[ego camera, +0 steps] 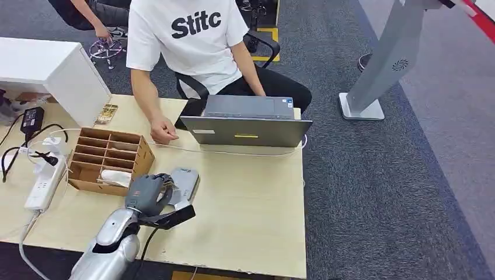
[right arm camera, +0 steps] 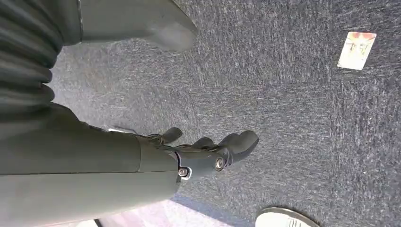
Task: Pass the card to the sensor for recognition and then transmit it.
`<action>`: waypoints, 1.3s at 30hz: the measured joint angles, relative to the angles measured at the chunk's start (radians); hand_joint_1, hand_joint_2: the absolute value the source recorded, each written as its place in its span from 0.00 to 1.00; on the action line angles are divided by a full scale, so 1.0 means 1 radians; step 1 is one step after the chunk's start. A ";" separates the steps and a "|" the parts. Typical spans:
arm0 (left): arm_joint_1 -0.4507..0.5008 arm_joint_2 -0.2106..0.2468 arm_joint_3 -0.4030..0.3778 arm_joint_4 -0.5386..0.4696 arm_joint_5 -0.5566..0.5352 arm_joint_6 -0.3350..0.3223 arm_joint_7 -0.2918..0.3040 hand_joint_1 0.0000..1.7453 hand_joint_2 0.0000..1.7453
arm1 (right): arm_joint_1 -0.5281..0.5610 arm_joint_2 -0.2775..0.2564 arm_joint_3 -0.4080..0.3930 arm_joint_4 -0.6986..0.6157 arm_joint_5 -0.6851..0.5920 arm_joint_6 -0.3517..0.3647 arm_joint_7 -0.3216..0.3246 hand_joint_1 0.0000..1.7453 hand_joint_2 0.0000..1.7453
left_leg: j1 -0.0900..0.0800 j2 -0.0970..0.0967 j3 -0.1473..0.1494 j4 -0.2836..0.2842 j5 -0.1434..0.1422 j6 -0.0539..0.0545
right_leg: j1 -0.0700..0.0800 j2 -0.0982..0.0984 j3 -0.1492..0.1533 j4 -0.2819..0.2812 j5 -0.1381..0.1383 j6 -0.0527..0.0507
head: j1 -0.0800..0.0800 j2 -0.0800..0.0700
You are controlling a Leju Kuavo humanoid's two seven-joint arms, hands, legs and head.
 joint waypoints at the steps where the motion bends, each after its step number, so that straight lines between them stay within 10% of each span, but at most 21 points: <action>1: 0.000 0.001 0.000 0.000 0.000 0.005 0.000 1.00 1.00 | 0.000 0.000 0.000 0.000 0.002 0.000 0.000 0.00 1.00 | 0.000 0.000 0.000 0.000 0.000 0.000 | 0.000 0.000 0.000 0.000 0.000 0.000 | 0.000 0.000; 32: -0.125 0.055 0.066 -0.236 -0.083 0.082 0.019 1.00 1.00 | 0.000 0.000 0.000 0.000 0.011 -0.001 -0.003 0.00 1.00 | 0.000 0.000 -0.001 0.000 0.001 0.000 | 0.000 0.000 -0.001 0.000 0.000 0.000 | 0.000 0.000; 39: -0.178 0.080 0.066 -0.247 -0.244 0.119 0.078 1.00 1.00 | 0.000 0.000 0.000 0.000 0.015 -0.003 0.000 0.00 1.00 | 0.000 0.000 -0.001 0.000 0.001 0.000 | 0.000 0.000 -0.001 0.000 0.000 0.000 | 0.000 0.000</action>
